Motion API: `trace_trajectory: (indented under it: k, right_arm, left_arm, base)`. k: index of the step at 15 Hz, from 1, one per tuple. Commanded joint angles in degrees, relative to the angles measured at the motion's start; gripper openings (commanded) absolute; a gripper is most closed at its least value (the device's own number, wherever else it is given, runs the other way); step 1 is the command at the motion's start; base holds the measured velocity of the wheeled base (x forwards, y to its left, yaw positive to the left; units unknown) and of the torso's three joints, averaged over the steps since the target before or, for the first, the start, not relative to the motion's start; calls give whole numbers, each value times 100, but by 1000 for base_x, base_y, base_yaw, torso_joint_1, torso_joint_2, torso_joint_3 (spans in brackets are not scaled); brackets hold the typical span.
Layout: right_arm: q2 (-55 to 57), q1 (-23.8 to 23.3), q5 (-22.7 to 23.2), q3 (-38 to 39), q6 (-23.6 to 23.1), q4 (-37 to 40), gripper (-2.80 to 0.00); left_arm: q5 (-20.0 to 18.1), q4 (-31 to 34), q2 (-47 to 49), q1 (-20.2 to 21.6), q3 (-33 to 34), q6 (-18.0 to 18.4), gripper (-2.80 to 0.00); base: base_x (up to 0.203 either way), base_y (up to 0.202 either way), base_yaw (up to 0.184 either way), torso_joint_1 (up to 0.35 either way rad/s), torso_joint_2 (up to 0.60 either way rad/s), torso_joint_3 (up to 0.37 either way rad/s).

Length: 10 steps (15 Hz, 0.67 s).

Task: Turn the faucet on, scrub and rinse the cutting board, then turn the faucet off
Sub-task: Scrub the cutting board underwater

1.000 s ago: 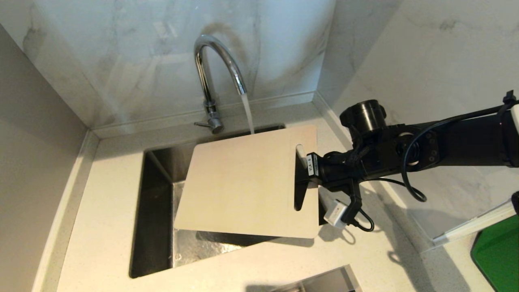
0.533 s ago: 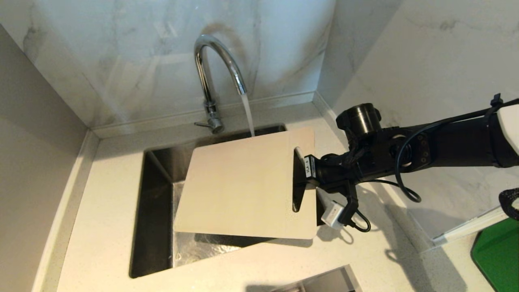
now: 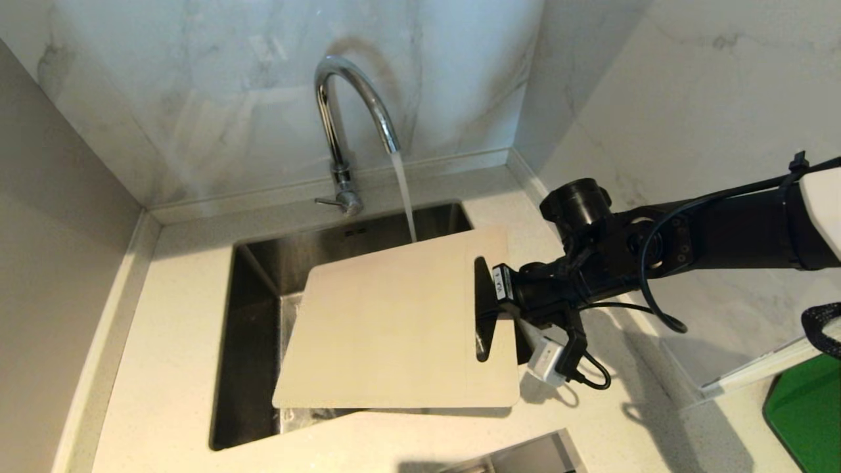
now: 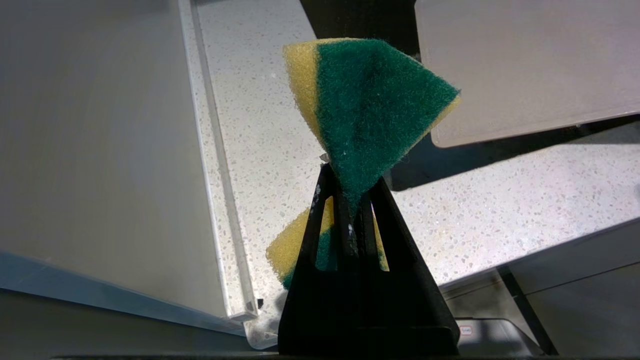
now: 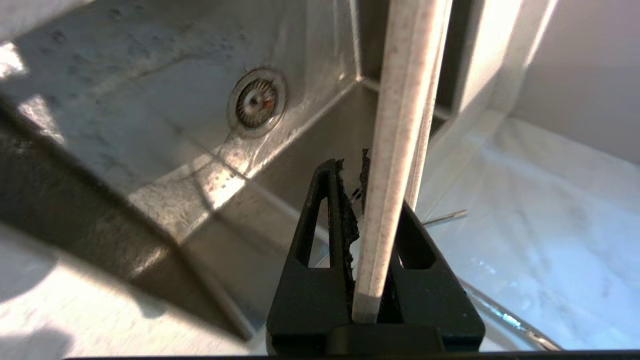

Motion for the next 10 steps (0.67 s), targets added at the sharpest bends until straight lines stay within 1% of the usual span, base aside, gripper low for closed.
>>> trace_trajectory:
  k: [1, 4, 10]
  right_arm:
    - [25, 3, 31, -83, -90, 97, -280]
    - [56, -5, 34, -161, -90, 225, -280]
    - [117, -5, 108, 16, -90, 264, -280]
  left_arm:
    - [-3, 0, -13, 5, 9, 0, -280]
    - [-4, 0, -13, -2, 9, 0, -280]
    - [-4, 0, -13, -2, 9, 0, -280]
  base:
    - [0, 0, 0, 0, 0, 0]
    - [0, 0, 0, 0, 0, 0]
    - [0, 0, 0, 0, 0, 0]
